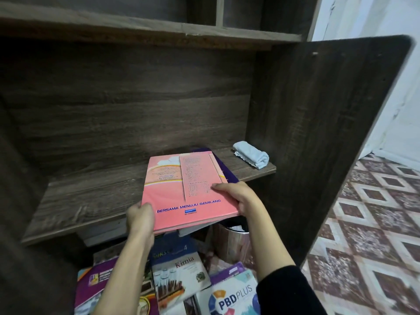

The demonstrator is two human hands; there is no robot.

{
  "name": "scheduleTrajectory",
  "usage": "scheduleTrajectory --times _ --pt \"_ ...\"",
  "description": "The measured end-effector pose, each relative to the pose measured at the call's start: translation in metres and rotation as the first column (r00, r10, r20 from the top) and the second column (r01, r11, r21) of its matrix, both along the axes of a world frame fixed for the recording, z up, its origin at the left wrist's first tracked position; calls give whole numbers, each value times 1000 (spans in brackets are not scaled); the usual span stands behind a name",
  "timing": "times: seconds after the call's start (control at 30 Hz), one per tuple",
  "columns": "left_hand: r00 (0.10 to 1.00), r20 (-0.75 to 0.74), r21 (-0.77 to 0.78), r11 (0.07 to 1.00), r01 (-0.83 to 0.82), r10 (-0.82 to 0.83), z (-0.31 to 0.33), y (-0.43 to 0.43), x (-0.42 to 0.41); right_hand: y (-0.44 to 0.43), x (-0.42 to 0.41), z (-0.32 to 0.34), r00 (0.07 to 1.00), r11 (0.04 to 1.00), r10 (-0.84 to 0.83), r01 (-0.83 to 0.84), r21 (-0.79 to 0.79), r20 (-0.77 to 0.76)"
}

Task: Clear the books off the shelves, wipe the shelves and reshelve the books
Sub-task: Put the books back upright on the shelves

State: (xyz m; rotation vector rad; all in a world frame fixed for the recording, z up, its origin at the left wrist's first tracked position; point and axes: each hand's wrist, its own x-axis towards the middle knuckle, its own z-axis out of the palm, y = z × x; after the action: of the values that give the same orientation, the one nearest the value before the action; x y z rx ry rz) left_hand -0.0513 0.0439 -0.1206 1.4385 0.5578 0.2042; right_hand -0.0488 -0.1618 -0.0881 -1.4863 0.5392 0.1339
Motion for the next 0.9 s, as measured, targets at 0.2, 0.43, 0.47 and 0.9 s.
scheduleTrajectory --times 0.2,0.43,0.47,0.9 --pt "990 129 26 998 55 -58 13 19 -7 21 -11 5 992 977 93 -107 184 81" --pt "983 171 -20 997 73 -68 36 53 -15 63 -24 45 909 939 71 -200 281 410" --pt "984 169 -9 998 57 -55 39 59 -16 73 -24 48 888 933 62 -214 290 455" --pt "828 561 200 973 -119 -14 165 116 -72 209 -51 31 644 970 202 -31 -239 738"
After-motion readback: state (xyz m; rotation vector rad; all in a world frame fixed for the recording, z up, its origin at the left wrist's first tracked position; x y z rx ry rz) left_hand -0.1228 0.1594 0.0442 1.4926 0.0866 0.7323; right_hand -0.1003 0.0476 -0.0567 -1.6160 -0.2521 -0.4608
